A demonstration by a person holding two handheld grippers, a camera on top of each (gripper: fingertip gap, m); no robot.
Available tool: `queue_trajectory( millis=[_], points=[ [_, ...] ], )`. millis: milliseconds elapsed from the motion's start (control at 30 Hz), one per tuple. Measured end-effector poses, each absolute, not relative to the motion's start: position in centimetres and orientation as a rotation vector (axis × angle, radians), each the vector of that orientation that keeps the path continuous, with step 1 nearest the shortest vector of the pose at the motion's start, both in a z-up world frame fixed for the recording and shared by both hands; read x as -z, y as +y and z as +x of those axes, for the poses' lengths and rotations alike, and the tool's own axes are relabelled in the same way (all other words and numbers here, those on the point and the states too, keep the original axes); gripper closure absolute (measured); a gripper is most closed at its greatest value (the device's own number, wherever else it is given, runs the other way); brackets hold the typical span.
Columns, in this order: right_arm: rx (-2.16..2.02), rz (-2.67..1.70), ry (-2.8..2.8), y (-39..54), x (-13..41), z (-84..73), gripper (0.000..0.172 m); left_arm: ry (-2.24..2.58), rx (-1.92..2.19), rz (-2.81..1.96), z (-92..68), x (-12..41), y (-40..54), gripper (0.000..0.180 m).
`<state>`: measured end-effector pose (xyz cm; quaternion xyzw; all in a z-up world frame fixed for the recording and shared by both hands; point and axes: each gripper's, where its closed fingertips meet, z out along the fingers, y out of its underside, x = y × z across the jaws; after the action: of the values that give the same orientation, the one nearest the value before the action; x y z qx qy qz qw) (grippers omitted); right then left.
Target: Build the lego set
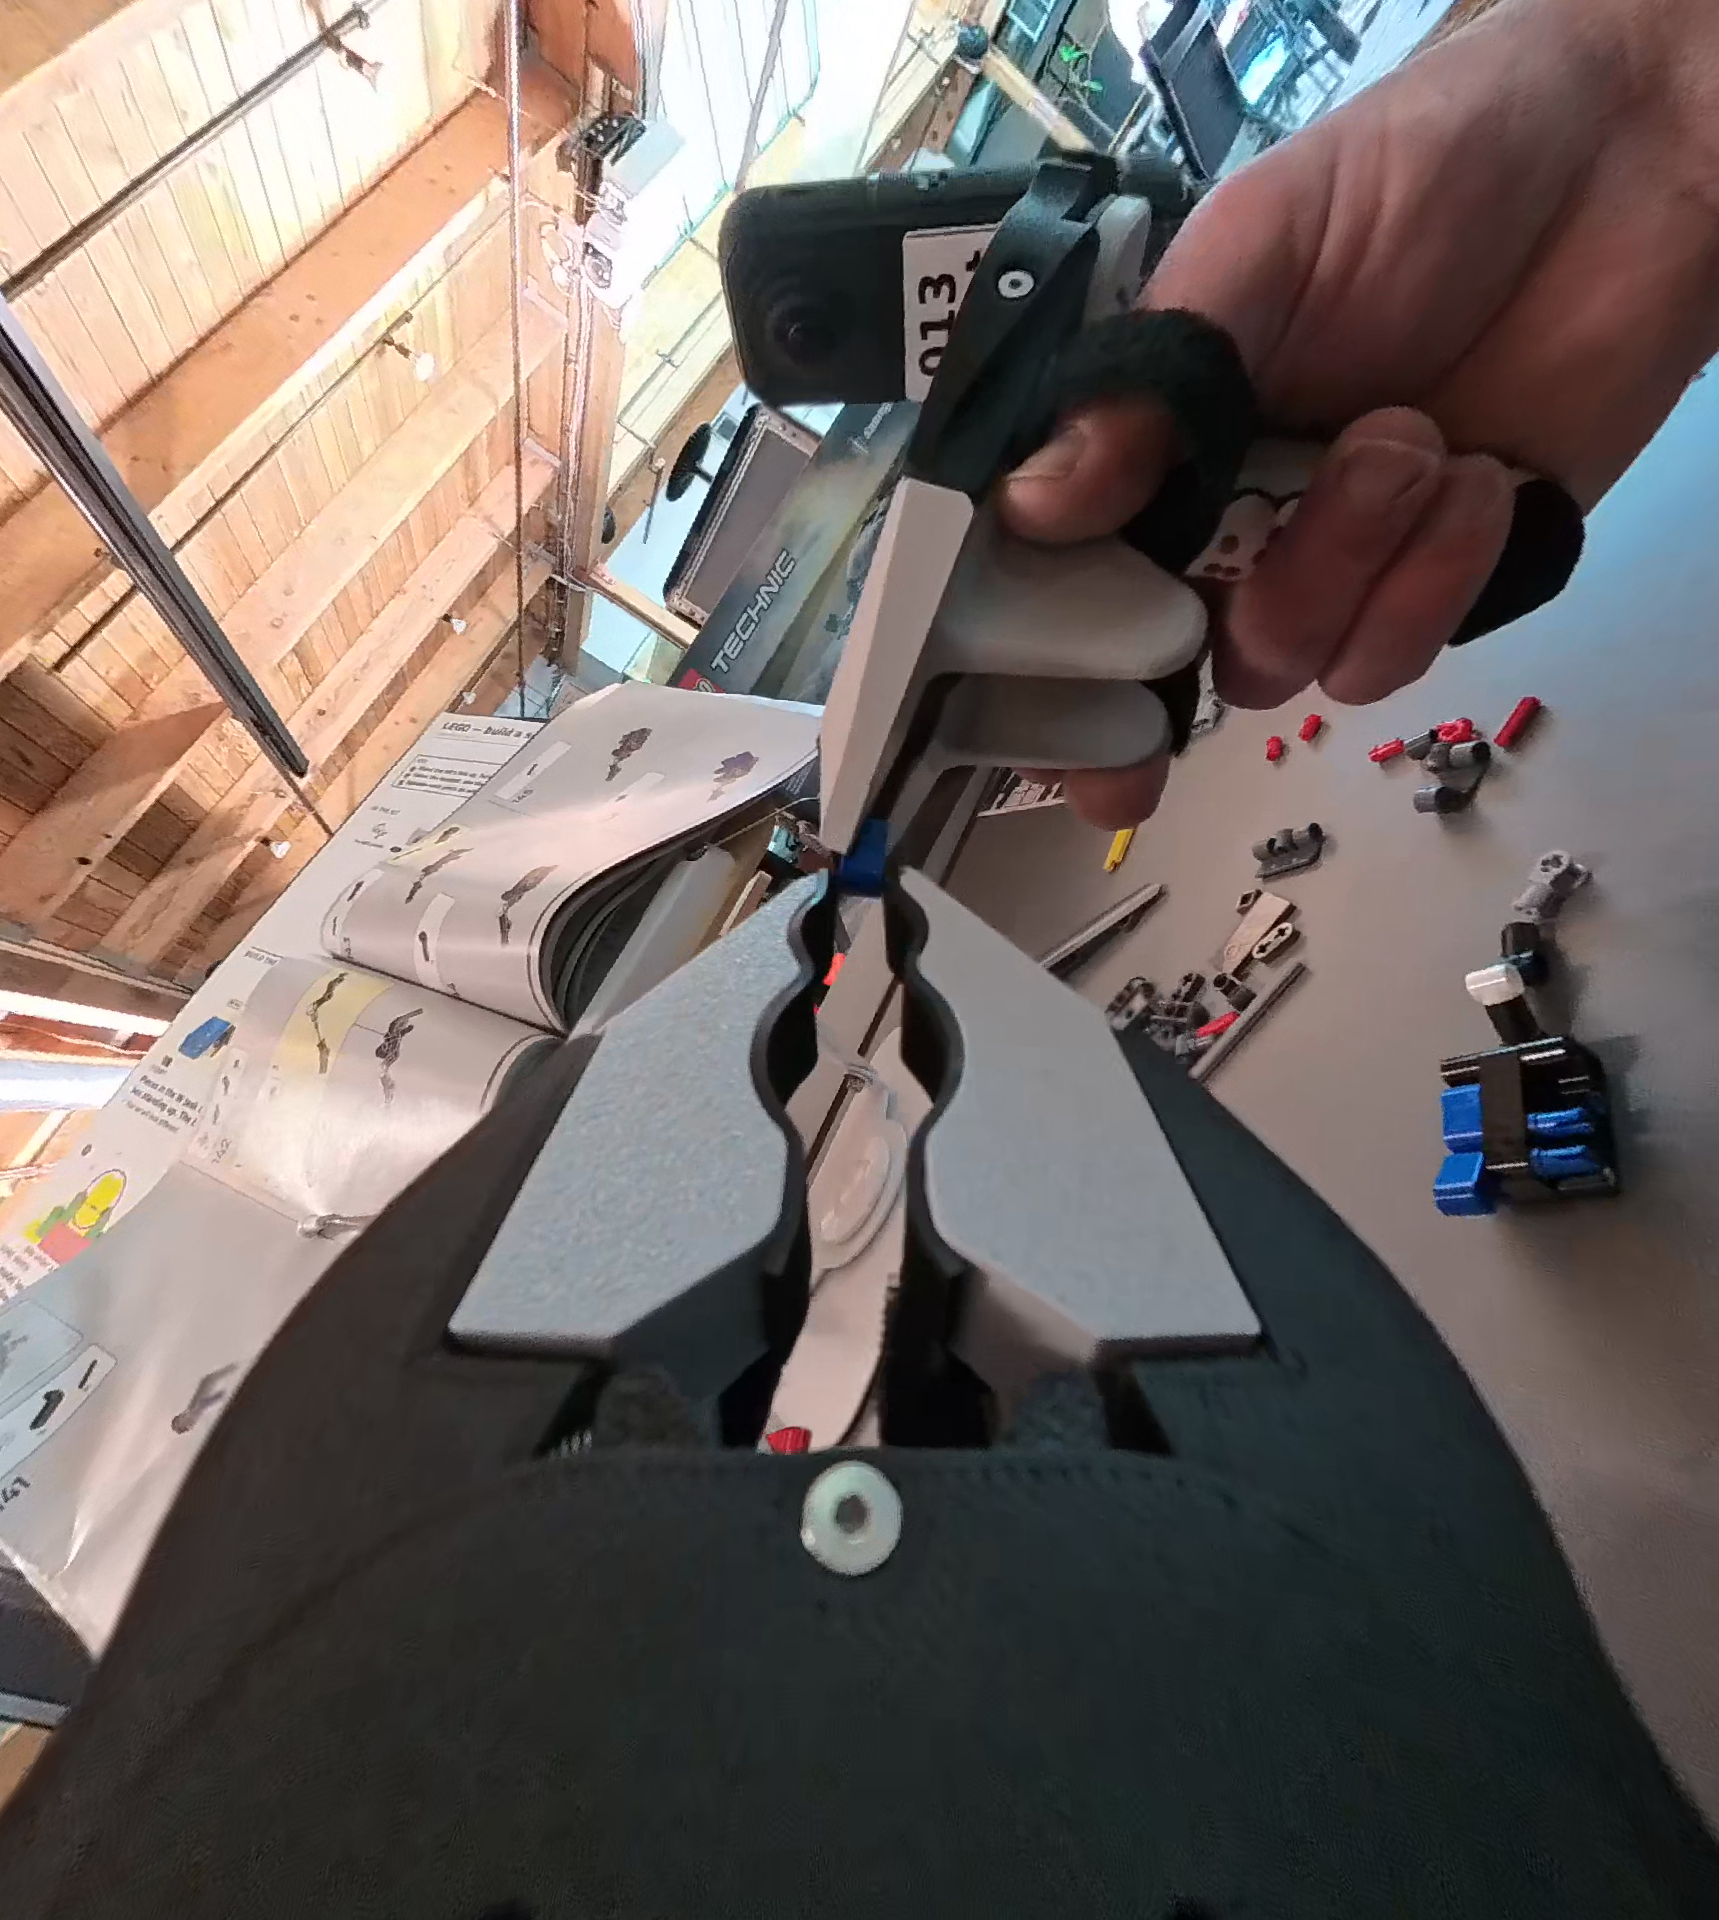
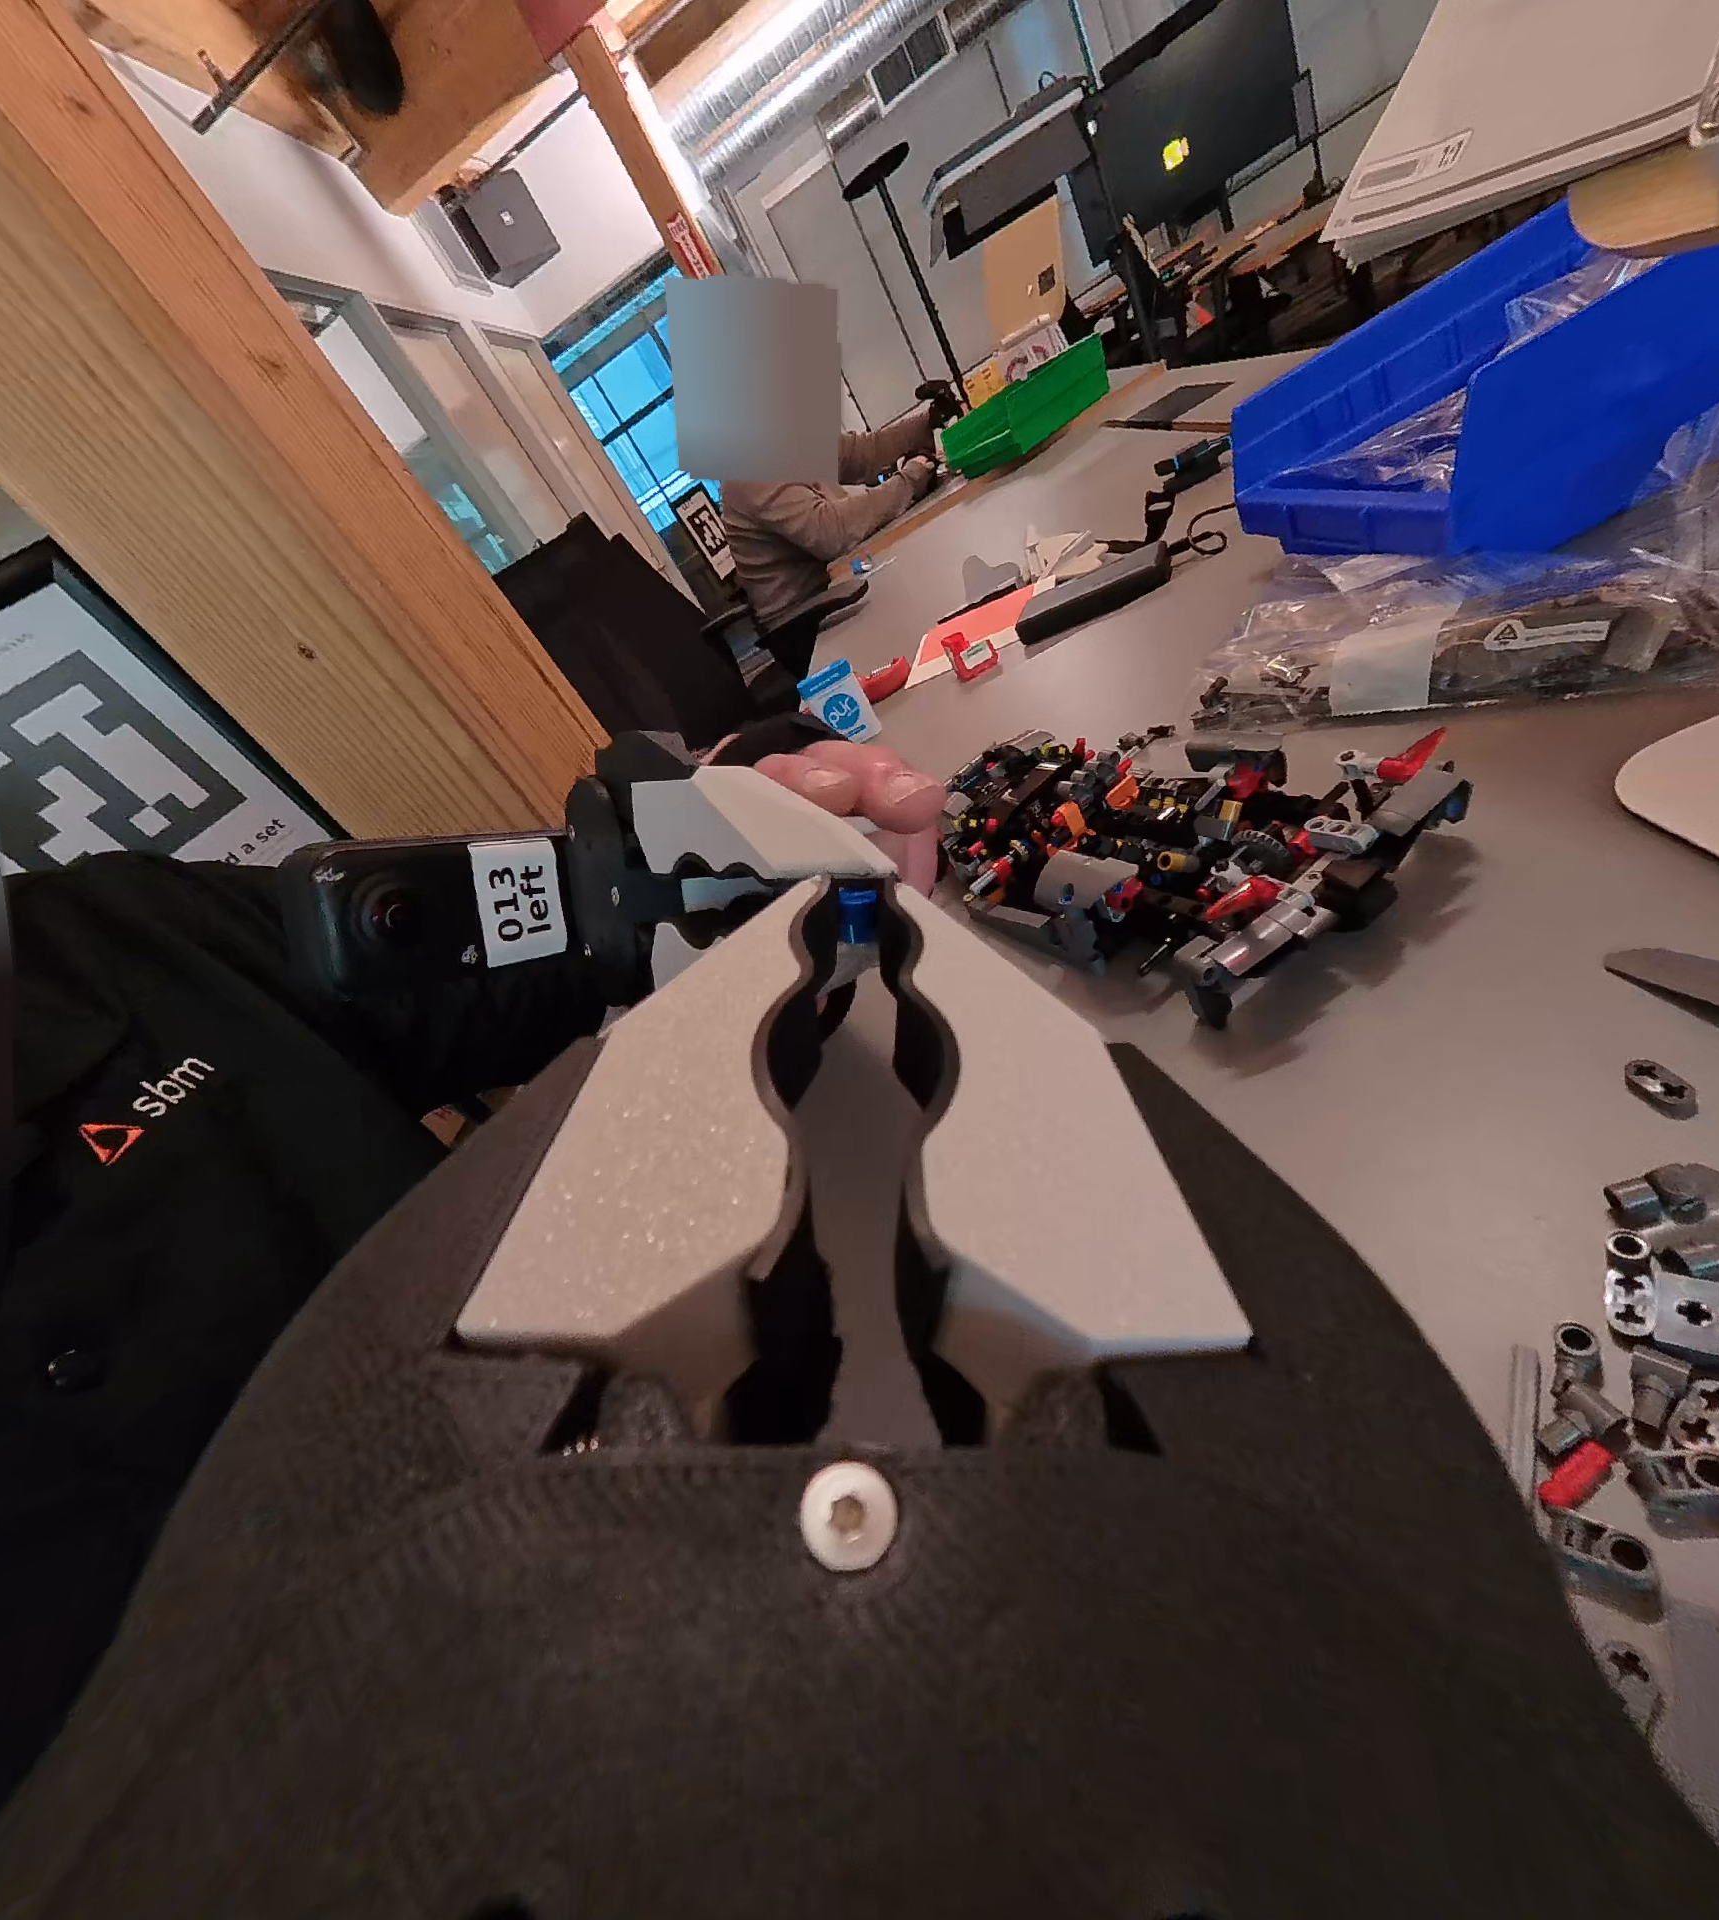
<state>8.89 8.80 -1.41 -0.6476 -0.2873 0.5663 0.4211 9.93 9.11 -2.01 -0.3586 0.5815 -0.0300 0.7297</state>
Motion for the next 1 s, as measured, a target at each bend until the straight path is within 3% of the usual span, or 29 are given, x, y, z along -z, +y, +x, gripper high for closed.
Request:
queue_trajectory(
  millis=[300, 600, 1000],
  points=[
    [-1.258, -1.646, -0.699, 9.6, 1.3, 8.9, 0.166, 1.278, -0.012, -0.815, 9.7, 2.1, 9.6, 0.176],
    [-1.136, -1.656, -0.642, 10.6, 1.1, 9.5, 0.152, 1.250, 0.032, -0.893, 9.3, 2.0, 10.3, 0.176],
    [-1.051, -1.687, -0.654, 10.4, 1.6, 10.2, 0.154, 1.239, 0.071, -0.906, 9.3, 1.9, 10.1, 0.176]
  ],
)
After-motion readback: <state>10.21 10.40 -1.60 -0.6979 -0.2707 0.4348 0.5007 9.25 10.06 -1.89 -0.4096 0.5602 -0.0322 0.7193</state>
